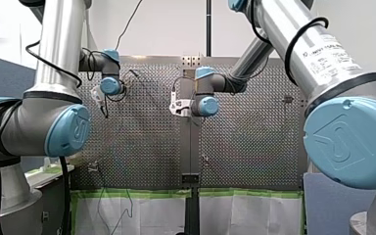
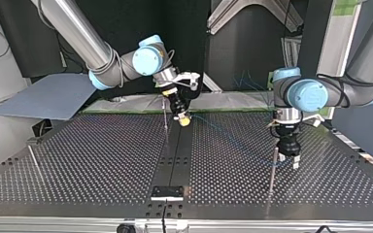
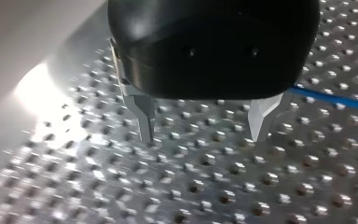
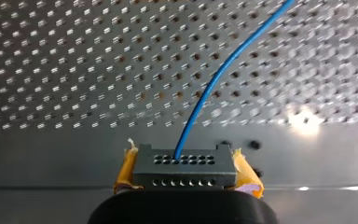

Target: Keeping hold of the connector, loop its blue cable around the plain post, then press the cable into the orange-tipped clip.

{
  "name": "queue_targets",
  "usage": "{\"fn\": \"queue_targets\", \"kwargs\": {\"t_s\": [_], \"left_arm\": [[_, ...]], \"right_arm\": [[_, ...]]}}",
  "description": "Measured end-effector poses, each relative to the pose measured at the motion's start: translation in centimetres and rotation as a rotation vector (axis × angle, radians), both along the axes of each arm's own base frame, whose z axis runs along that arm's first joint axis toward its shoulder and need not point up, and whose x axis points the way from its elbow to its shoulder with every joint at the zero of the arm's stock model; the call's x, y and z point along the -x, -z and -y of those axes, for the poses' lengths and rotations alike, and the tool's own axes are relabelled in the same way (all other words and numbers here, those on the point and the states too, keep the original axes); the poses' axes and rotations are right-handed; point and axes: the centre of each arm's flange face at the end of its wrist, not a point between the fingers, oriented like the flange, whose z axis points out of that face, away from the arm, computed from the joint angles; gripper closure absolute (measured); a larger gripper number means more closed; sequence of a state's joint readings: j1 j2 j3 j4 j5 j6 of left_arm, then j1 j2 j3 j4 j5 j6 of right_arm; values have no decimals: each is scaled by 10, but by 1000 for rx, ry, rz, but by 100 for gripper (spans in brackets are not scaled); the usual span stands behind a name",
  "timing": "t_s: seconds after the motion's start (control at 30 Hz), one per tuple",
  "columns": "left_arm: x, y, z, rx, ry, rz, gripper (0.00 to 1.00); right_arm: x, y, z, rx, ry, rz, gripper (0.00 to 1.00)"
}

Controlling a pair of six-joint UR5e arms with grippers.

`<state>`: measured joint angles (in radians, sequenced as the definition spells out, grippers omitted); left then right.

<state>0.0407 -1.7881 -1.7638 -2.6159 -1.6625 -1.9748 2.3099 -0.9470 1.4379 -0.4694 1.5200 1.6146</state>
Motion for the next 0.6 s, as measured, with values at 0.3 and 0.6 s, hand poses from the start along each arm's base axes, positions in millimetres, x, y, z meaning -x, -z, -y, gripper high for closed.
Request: {"fn": "queue_targets", "kwargs": {"t_s": [0.3, 0.6], "left_arm": [[-14, 11, 7, 6, 35, -26, 1], [-24, 11, 8, 13, 36, -49, 1]], "right_arm": [[7, 63, 3, -47, 43, -52, 100], [10, 126, -1, -107, 73, -118, 100]]}}
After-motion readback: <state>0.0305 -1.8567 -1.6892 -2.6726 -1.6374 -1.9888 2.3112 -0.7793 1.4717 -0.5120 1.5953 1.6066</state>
